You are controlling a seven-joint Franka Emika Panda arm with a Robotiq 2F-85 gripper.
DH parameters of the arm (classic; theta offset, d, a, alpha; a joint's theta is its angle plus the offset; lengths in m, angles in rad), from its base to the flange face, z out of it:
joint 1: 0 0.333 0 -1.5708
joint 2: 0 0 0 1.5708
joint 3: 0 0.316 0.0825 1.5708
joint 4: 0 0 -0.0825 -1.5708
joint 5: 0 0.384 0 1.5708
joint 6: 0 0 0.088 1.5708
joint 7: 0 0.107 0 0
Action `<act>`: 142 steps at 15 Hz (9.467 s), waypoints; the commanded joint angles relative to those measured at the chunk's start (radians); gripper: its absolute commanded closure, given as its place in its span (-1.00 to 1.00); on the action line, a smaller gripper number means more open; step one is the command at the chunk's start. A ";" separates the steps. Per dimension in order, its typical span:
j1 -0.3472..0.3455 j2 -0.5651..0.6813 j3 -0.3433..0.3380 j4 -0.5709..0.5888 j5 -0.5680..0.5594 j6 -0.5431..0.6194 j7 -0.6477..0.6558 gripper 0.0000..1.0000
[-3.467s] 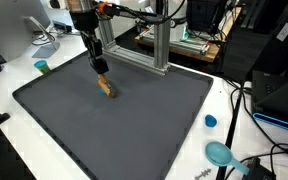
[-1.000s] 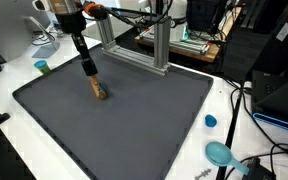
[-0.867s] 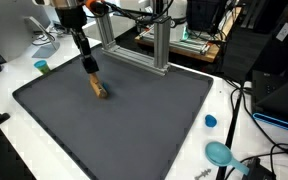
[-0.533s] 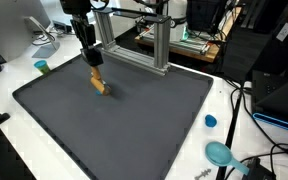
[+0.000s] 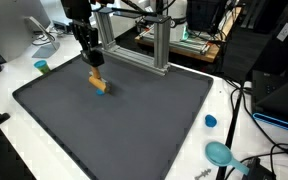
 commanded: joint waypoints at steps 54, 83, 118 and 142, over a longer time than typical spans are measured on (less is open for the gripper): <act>-0.165 0.131 0.080 0.071 0.165 -0.075 -1.403 0.57; -0.145 0.161 0.119 0.032 0.195 -0.056 -1.443 0.57; -0.234 -0.003 0.126 -0.084 0.444 0.014 -1.780 0.57; -0.151 0.118 0.006 0.017 0.091 -0.041 -1.361 0.57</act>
